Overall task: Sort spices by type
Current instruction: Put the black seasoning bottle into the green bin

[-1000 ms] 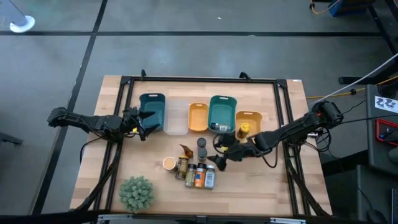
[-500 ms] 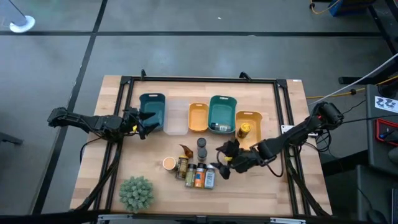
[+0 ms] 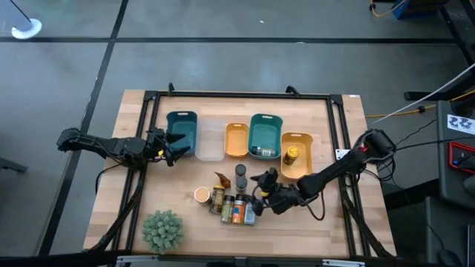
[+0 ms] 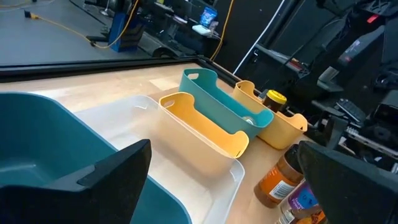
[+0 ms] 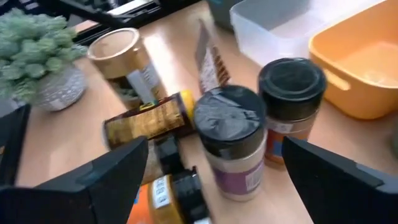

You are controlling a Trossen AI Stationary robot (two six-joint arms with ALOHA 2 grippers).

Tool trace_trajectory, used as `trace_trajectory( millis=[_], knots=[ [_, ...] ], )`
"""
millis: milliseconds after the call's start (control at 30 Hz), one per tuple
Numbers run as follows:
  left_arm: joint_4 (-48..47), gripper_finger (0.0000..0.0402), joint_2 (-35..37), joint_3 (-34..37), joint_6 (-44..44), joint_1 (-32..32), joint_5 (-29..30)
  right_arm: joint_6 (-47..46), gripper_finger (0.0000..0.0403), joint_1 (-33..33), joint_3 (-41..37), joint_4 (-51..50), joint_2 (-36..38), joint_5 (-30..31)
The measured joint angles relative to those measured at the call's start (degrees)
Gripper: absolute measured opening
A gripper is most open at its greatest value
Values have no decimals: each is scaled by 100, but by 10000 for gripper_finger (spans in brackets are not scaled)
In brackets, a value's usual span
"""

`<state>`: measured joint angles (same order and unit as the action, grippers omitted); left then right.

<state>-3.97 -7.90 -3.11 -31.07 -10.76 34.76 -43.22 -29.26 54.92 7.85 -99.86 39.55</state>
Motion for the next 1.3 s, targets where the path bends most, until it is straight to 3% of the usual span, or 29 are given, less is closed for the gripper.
trace_trajectory(
  millis=[500,867,1033,1300],
  knots=[
    [-6,389,-2,0,0,0,-2,320,367,2,684,-43,-963,755],
    [-7,389,-2,0,-2,0,-2,289,362,134,707,-165,-1013,961],
    [-9,389,-2,0,0,0,-2,236,319,212,707,-175,-1012,892],
    [-9,389,-2,0,-2,0,-2,270,205,229,707,-173,-1005,887]
  ],
)
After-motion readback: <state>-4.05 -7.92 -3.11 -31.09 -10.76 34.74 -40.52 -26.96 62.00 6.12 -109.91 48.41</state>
